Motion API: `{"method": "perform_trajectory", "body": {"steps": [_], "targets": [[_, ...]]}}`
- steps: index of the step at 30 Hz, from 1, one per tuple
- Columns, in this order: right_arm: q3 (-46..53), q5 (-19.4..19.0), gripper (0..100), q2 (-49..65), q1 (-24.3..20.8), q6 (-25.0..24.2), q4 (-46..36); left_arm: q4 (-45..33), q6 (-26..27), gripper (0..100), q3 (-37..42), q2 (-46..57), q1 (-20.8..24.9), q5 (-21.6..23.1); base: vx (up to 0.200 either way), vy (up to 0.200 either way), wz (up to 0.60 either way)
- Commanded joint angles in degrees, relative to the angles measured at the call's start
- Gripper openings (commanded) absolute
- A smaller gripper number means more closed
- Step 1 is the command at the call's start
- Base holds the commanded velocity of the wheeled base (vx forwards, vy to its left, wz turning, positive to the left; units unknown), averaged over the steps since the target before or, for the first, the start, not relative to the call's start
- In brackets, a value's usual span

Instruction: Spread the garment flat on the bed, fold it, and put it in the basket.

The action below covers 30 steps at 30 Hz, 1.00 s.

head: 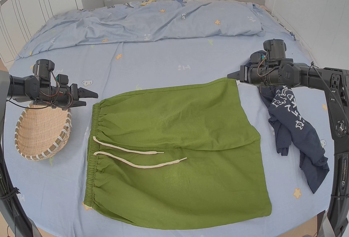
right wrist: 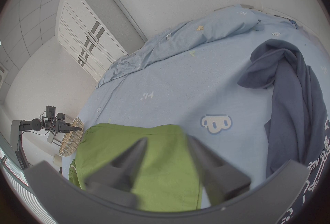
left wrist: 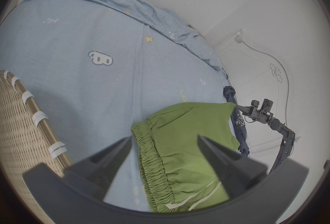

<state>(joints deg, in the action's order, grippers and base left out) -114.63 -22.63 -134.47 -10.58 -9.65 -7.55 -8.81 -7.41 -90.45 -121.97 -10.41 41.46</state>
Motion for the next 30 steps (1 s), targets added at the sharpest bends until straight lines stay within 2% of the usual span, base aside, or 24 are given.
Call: {"method": "perform_trajectory", "body": {"steps": [1,10,14,17,19,25,26,27,28,29,30], "targets": [[0.04,-0.05,100,-0.44,0.03,-0.01,-0.10,0.02,-0.06,100,0.01,-0.29,0.04,0.02,0.000,0.000,0.00],[0.04,-0.05,100,1.23,0.83,-0.80,-2.56,-0.15,-0.32,100,3.09,4.54,0.83,0.20,0.000,0.000,0.00],[0.04,-0.49,100,9.49,2.23,-4.06,-6.08,-0.15,-2.52,100,7.13,10.43,2.32,0.29,0.000,0.000,0.00],[4.85,-0.58,100,14.68,2.41,-4.58,-7.75,-0.33,-4.98,100,10.12,13.33,2.94,0.38,0.000,0.000,0.00],[18.74,-0.58,100,23.29,2.41,-4.58,-7.48,-0.15,-8.76,100,17.24,18.08,3.91,0.99,0.000,0.000,0.00],[47.13,-2.51,100,36.92,2.06,-4.67,-0.63,0.20,-9.20,100,34.56,23.79,3.20,4.59,0.000,0.000,0.00],[47.83,-2.51,100,37.18,2.06,-4.67,-0.28,0.20,-9.20,100,35.00,23.88,3.12,4.77,0.000,0.000,0.00],[56.80,-2.69,100,40.08,1.79,-5.11,3.59,0.29,-9.38,100,39.83,24.94,2.50,6.62,0.000,0.000,0.00],[61.37,-2.69,100,41.49,1.70,-5.81,6.23,0.82,-9.55,100,42.20,25.55,1.62,7.41,0.000,0.000,0.00],[61.98,-2.69,100,41.75,1.70,-5.90,6.58,0.90,-9.46,100,42.55,25.64,1.45,7.49,0.000,0.000,0.00],[67.69,-2.69,100,43.33,1.53,-7.22,10.36,1.78,-9.11,100,45.63,26.34,0.04,8.64,0.000,0.000,0.00]]}}
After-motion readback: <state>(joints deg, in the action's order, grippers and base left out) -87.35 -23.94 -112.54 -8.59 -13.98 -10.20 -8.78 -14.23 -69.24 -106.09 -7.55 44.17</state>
